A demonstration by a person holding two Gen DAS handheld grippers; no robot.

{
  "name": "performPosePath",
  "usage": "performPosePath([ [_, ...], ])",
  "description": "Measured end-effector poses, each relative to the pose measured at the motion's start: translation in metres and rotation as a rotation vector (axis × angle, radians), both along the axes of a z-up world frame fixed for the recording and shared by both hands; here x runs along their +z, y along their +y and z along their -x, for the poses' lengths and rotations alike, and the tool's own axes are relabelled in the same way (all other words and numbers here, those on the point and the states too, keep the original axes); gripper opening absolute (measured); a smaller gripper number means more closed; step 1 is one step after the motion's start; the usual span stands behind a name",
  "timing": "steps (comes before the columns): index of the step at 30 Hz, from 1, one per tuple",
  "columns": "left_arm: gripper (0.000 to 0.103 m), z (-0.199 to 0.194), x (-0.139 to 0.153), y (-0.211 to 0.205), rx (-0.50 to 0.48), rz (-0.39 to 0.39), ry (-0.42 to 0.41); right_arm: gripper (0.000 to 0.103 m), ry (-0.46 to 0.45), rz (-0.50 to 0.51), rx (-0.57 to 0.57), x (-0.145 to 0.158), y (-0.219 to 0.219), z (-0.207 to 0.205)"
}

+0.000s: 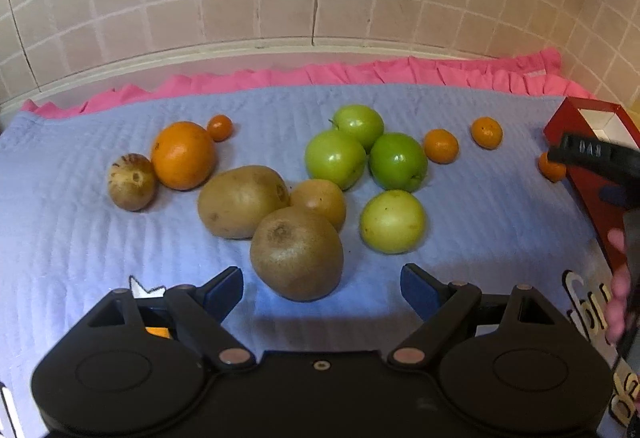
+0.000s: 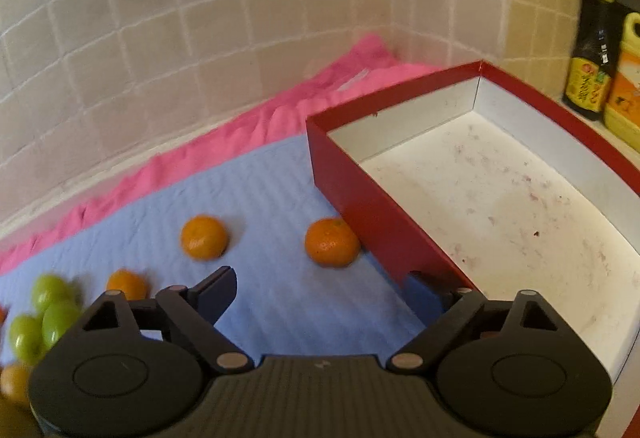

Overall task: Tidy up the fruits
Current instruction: 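Grasp a mandarin with the right tool while the left tool grasps a brown kiwi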

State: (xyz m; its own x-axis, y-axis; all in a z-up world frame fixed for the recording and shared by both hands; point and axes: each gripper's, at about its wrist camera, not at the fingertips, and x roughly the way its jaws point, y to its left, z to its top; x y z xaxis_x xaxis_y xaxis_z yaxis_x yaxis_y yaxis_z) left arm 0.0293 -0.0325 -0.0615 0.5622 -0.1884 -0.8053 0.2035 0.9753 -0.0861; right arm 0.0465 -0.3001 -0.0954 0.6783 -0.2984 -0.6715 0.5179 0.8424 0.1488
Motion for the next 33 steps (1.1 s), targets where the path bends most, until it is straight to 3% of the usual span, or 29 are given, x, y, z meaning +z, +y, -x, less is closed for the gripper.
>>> performPosePath([
  [8,0.102,-0.002,-0.008,0.008,-0.030,0.007,0.015,0.084,0.051,0.035,-0.121,-0.018,0.009,-0.029],
  [20,0.102,-0.006,-0.020,0.018,-0.036,0.025,0.050,0.082,0.010,0.029,-0.415,-0.041,0.013,-0.055],
  [23,0.102,-0.004,-0.022,0.020,-0.045,0.035,0.053,0.073,0.018,0.015,-0.463,-0.047,0.011,-0.062],
  [28,0.102,-0.003,-0.025,0.018,-0.062,0.048,0.066,0.071,-0.008,-0.037,-0.529,-0.053,-0.002,-0.065],
  [31,0.102,-0.003,-0.026,0.017,-0.061,0.050,0.062,0.061,-0.007,-0.041,-0.520,-0.053,-0.004,-0.061],
  [33,0.102,-0.004,-0.026,0.017,-0.052,0.056,0.060,0.048,-0.009,-0.020,-0.468,-0.052,0.000,-0.059],
])
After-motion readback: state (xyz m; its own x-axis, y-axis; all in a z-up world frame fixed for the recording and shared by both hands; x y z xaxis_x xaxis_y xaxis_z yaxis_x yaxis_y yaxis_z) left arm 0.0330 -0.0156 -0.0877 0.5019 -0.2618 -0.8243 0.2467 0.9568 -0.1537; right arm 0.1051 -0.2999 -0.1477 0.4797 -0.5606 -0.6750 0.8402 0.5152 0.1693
